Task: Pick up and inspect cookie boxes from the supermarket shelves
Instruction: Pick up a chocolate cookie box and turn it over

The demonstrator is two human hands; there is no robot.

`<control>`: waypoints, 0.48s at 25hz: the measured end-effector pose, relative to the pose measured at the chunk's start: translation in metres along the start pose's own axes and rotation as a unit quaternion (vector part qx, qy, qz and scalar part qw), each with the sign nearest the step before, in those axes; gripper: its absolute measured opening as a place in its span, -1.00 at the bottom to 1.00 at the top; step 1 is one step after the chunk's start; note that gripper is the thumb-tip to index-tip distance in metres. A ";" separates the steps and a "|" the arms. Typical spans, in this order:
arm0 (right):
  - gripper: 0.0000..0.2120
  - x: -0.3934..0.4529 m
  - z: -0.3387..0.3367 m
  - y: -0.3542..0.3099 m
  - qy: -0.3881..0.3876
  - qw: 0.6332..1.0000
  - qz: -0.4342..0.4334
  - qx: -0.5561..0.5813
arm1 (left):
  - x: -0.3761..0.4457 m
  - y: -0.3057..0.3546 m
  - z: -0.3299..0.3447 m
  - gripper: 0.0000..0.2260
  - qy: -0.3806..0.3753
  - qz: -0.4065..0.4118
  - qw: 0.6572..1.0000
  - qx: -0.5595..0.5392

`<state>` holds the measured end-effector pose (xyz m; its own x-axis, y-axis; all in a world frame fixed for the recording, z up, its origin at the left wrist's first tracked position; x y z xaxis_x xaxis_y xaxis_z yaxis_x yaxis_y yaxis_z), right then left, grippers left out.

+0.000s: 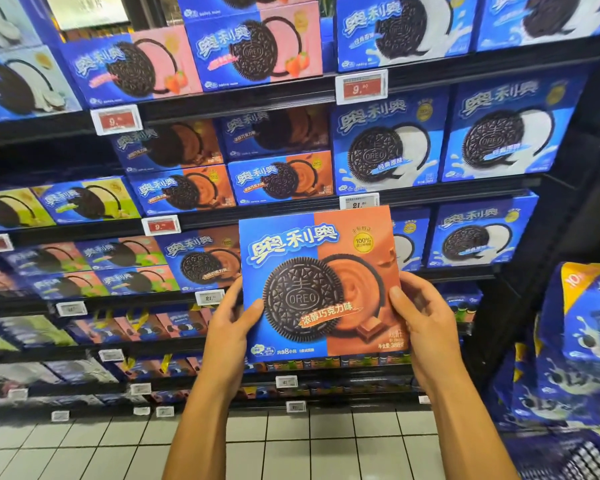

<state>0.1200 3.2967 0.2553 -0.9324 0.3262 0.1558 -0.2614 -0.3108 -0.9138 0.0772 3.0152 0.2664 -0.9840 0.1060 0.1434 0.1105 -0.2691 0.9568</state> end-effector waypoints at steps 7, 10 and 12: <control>-0.63 0.001 -0.004 0.001 -0.013 0.999 -0.031 -0.028 | 0.002 0.006 0.004 -0.52 0.005 0.044 0.997 0.059; -0.56 0.001 -0.006 -0.002 0.008 0.998 -0.048 -0.050 | 0.005 0.011 0.006 -0.47 0.015 0.054 0.993 0.104; -0.51 0.000 -0.006 -0.006 0.019 0.996 -0.058 -0.070 | 0.006 0.015 0.007 -0.45 0.029 0.066 0.987 0.142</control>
<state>0.1230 3.3038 0.2583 -0.8876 0.3862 0.2509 -0.3263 -0.1429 -0.9344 0.0744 3.0183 0.2832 -0.9637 0.0310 0.2653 0.2655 0.0035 0.9641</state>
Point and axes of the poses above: each hand's wrist, its own x-axis towards the middle knuckle, its own z-axis out of the palm, y = z × x, the point moved 7 cm from there along x, towards the middle knuckle, and after that the axes turned 5 degrees about -y, right-handed, at the moved point
